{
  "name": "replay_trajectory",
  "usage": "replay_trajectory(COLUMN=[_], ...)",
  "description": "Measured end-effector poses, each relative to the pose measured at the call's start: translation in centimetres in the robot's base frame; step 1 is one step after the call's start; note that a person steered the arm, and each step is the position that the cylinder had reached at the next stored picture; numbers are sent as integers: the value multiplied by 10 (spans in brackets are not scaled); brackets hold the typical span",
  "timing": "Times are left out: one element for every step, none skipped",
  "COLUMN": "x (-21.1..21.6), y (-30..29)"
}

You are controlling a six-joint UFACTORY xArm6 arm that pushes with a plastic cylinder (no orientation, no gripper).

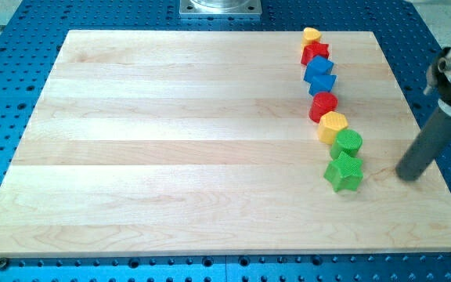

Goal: Adjust the green circle to the top of the green star

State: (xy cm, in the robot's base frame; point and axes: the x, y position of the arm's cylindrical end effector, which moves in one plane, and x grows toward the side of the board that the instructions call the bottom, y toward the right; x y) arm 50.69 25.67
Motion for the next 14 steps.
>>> replay_trajectory(x=[-18,-20,-20,-20,-20,-20,-21,-22,-22,-22,-22,-22,-22,-22], y=[0,-8,-21,-27,-27,-28,-29,-30,-35,-41,-43,-47,-51,-55])
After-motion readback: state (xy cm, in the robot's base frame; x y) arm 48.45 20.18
